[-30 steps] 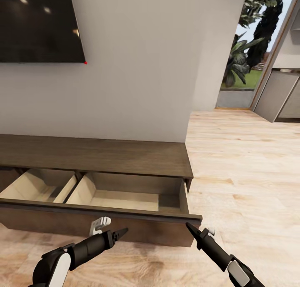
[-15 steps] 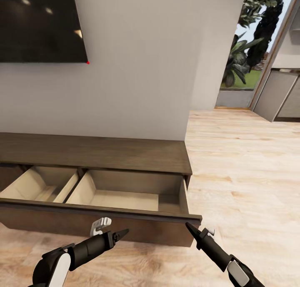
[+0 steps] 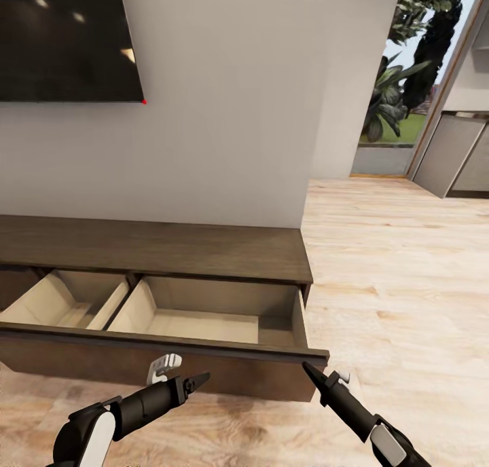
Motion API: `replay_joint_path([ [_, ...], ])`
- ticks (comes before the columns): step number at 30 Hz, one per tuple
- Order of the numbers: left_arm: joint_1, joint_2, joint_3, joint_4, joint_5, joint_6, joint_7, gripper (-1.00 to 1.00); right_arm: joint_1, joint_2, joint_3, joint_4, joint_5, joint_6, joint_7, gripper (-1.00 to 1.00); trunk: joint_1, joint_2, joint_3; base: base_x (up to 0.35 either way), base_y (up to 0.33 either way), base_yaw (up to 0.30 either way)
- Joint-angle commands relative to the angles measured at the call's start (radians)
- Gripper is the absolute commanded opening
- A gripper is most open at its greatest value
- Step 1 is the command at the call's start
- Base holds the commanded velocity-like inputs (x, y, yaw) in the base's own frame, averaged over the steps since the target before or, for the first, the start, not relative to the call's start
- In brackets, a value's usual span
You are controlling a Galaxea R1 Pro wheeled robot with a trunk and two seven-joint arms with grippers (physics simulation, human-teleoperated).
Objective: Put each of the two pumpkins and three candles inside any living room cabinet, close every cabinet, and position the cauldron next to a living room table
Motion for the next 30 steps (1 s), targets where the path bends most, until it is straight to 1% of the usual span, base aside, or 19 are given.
replay_joint_path([
  [1, -0.001, -0.001, 0.003, -0.001, -0.002, 0.006, -0.006, 1.0, -0.001, -0.003, -0.076, -0.003, -0.027, 0.021, 0.005, -1.0, 0.0, 0.0, -0.001, -0.083, 0.0, 0.0],
  [15, 0.0, -0.001, 0.003, -0.001, -0.001, 0.005, -0.006, 1.0, -0.001, -0.002, -0.076, -0.003, -0.027, 0.021, 0.005, -1.0, 0.0, 0.0, -0.001, -0.072, 0.0, 0.0],
  [26, 0.0, -0.001, 0.003, -0.001, -0.001, 0.005, -0.006, 1.0, -0.001, -0.002, -0.076, -0.003, -0.027, 0.021, 0.005, -1.0, 0.0, 0.0, -0.001, -0.02, 0.0, 0.0],
  [30, 0.0, -0.001, 0.003, -0.001, -0.001, 0.005, -0.006, 1.0, -0.001, -0.003, -0.076, -0.003, -0.027, 0.021, 0.005, -1.0, 0.0, 0.0, -0.001, -0.132, 0.0, 0.0],
])
